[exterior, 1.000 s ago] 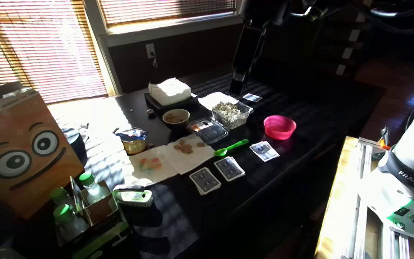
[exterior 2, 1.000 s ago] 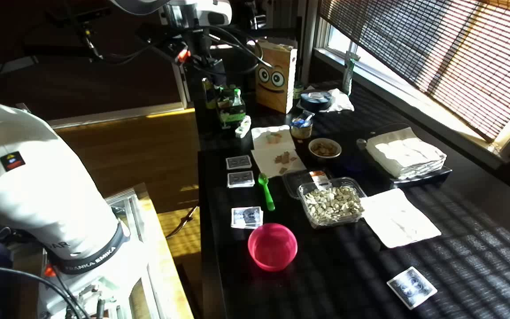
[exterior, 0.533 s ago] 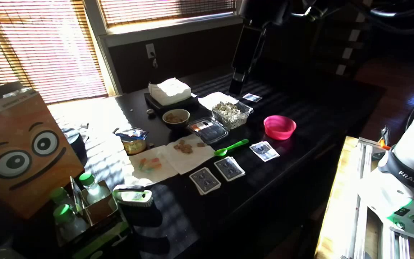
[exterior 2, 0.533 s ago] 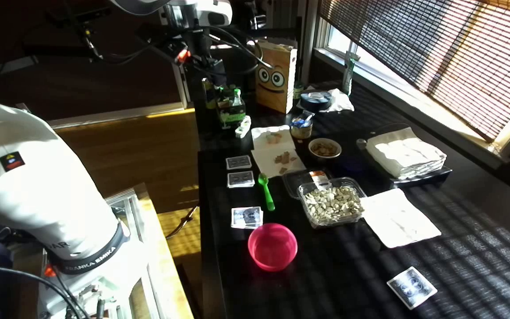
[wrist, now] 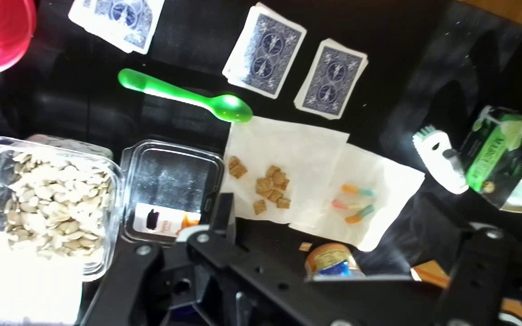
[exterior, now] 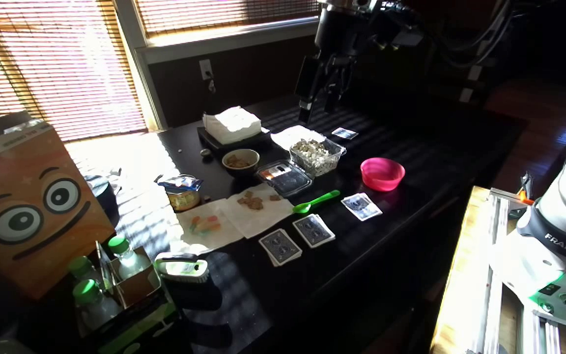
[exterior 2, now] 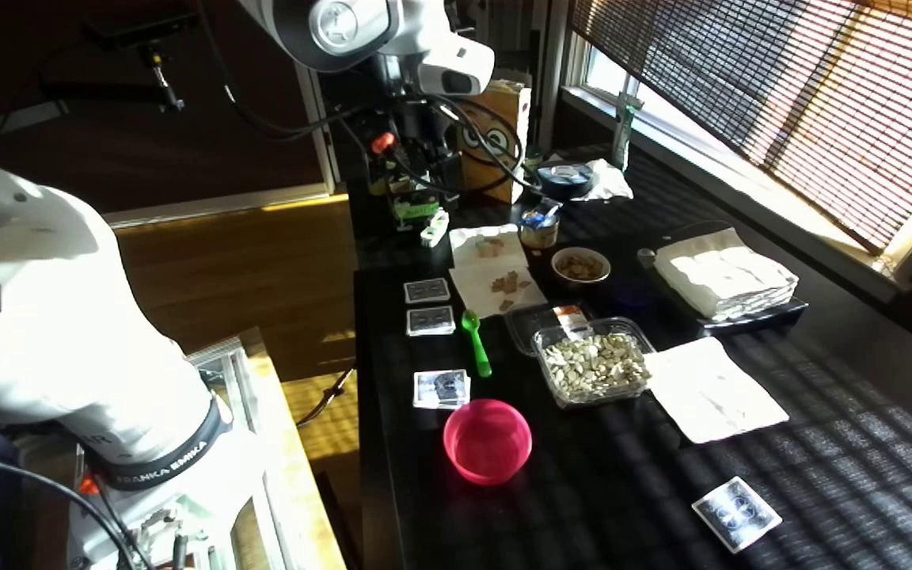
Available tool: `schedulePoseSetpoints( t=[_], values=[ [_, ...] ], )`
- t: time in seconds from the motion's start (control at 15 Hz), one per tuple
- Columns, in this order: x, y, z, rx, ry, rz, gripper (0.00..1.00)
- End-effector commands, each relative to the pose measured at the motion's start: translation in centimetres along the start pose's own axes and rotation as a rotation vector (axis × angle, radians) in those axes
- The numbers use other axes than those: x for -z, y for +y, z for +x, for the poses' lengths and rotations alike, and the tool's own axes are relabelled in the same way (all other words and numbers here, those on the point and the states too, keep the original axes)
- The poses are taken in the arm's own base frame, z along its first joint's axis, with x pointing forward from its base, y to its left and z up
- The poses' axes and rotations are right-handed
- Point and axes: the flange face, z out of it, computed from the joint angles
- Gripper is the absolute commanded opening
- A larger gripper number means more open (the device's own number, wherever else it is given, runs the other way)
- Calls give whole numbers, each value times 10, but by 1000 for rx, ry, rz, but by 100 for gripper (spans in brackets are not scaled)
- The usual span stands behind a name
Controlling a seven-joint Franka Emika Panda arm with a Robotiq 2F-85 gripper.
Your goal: Put some of the contents in the bowl on the green spoon
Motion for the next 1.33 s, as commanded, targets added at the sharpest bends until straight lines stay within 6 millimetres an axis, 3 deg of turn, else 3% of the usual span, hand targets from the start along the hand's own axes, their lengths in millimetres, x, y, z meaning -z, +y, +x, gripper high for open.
schedulePoseSetpoints(
  t=[0.0,0.47,0.53,0.73,0.93,1.27],
  values=[
    [-28,34,45,-80,-16,-83,100],
    [-75,102,102,-185,-81,-171,100],
    [-61,93,81,-154,-71,-162,100],
    [-76,104,96,-173,-89,-163,100],
    [-80,107,99,-209,-100,-154,100],
    [-106,150,107,-497,-120,-148,100]
  ],
)
